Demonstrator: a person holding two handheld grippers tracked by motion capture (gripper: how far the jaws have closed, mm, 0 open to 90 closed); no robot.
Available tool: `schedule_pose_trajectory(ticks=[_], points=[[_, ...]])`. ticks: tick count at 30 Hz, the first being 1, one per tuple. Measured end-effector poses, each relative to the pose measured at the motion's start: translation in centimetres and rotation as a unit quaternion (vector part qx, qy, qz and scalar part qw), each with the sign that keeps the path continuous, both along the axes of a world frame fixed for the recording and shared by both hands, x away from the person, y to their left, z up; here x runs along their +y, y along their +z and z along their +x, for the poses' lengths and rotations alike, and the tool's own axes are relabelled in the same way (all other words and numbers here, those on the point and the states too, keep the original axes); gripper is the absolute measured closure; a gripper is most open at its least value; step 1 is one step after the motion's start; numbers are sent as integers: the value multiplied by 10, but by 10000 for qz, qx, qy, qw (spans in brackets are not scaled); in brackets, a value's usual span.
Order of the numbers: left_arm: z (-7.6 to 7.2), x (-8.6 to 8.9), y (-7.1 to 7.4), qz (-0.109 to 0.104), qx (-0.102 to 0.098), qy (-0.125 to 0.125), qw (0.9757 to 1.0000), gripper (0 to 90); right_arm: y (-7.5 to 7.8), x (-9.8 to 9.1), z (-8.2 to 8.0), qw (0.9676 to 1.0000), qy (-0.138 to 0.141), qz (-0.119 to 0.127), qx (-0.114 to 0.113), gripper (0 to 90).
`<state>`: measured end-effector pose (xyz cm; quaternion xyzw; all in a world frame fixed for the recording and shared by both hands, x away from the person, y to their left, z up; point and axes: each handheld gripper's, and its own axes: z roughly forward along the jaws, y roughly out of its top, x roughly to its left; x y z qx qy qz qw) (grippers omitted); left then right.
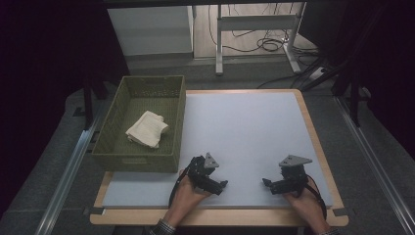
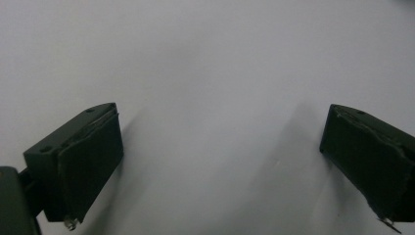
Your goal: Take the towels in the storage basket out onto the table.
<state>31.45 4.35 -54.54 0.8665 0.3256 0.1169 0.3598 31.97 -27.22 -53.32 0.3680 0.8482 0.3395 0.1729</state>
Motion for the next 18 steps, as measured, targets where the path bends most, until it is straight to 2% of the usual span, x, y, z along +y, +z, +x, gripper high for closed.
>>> schedule_pose_trajectory(ticks=[18], points=[[0, 0, 0, 7, 17, 8, 10000, 21, 0, 0, 0, 10000, -1, 17, 3, 11]])
